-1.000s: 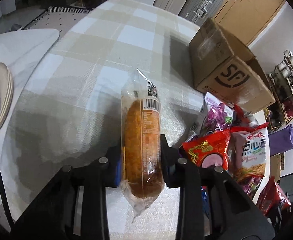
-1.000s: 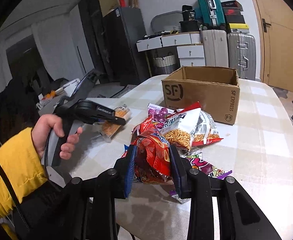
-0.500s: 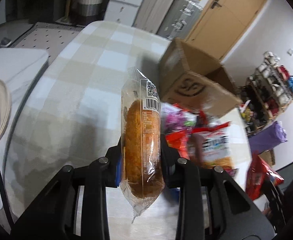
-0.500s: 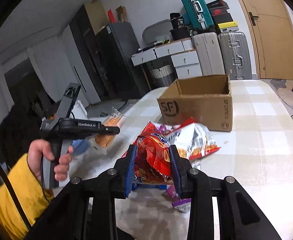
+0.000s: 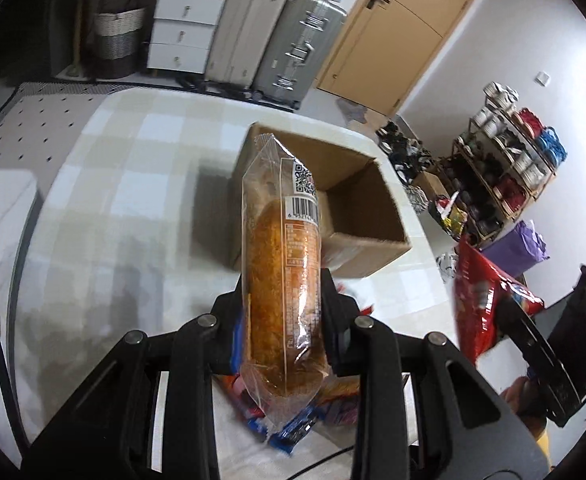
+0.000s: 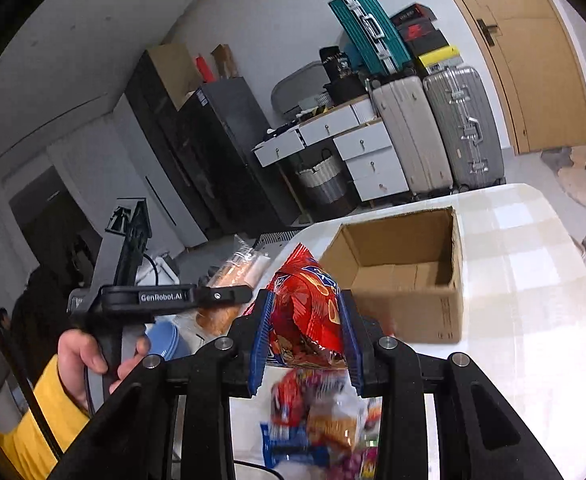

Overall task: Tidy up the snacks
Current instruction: 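Carry the bread roll and red chip bag into the box with both tools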

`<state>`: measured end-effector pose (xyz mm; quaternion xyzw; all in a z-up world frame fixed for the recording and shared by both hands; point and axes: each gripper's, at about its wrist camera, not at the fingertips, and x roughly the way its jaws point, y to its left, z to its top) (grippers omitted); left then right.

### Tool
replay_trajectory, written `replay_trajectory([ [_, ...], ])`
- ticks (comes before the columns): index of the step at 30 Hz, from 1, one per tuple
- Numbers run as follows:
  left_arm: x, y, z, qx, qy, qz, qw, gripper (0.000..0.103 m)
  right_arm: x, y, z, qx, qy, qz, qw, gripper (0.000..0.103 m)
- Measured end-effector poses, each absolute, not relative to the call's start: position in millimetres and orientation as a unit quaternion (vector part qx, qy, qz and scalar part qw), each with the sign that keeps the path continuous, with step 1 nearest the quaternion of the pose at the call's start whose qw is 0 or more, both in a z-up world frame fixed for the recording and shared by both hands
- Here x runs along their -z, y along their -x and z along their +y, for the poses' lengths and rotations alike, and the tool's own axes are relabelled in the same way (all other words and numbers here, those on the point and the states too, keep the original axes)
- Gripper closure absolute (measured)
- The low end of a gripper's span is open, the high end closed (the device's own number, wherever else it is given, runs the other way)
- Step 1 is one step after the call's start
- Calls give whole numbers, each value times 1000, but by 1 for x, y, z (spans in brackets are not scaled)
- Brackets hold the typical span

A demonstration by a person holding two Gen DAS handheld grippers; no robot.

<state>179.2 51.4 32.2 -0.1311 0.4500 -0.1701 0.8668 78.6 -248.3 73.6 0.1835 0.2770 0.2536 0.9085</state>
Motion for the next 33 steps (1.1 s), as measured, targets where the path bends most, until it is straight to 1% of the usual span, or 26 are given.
replay_trajectory([
  [7, -35, -244, 15, 183, 124, 474, 852, 77, -79, -139, -250, -229, -187, 295, 909, 71],
  [15, -11, -324, -12, 186, 127, 496, 838, 77, -65, -199, -250, -203, -169, 318, 910, 71],
  [25, 24, -390, -45, 175, 109, 515, 832, 76, -32, -244, -244, -186, -150, 354, 904, 71],
  [33, 56, -418, -62, 173, 94, 534, 822, 76, -15, -259, -238, -173, -114, 369, 906, 71],
])
